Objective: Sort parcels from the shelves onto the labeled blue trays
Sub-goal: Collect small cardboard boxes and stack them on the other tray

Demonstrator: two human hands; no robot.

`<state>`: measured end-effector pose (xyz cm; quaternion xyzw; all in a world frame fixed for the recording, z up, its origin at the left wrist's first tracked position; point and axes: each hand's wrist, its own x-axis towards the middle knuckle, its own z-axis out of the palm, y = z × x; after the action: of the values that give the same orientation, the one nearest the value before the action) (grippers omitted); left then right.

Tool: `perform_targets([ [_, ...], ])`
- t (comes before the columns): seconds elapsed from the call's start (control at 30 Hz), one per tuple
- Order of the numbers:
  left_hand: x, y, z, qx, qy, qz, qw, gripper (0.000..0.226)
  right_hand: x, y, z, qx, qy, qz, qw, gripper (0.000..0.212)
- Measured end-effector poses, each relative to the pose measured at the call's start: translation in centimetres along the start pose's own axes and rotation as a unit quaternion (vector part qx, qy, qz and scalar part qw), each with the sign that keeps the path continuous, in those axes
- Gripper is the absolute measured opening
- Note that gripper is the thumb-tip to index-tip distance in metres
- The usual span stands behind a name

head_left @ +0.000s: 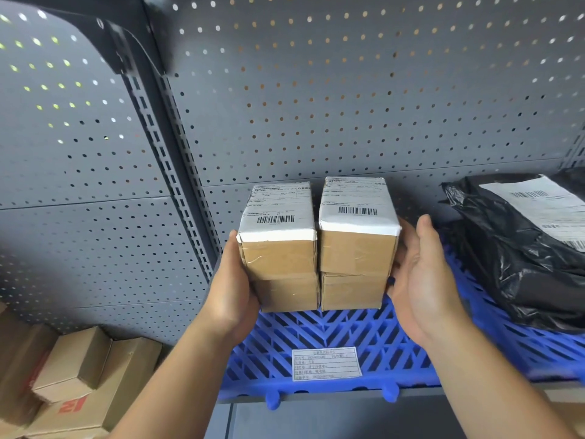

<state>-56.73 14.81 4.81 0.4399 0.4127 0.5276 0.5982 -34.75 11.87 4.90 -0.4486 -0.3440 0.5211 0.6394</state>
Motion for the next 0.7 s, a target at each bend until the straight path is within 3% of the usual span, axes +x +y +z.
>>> perform_targets([
  [0.2, -0.3, 0.3, 0.1, 0.007, -0.002, -0.004, 1.0, 0.053, -0.3, -0.2, 0.0, -0.013, 0.0, -0.002, 1.0, 0.056],
  [0.33, -0.2, 0.2, -0.2, 0.023, 0.0, 0.017, 1.0, 0.057, -0.7, 0.0, -0.2, -0.031, -0.017, -0.048, 0.998, 0.059],
  [0.47, -0.6, 0.1, -0.4, 0.04, 0.007, 0.072, 0.997, 0.06, -0.9, -0.2, -0.5, -0.098, -0.046, -0.125, 0.986, 0.08],
  [0.6, -0.8, 0.3, -0.1, 0.083, 0.047, 0.079, 0.992, 0.057, -0.4, -0.7, -0.5, -0.149, -0.064, -0.135, 0.977, 0.067],
  [0.7, -1.2, 0.6, 0.4, 0.155, 0.117, 0.043, 0.98, 0.076, 0.2, -1.1, -0.3, -0.135, -0.058, -0.129, 0.981, 0.052],
])
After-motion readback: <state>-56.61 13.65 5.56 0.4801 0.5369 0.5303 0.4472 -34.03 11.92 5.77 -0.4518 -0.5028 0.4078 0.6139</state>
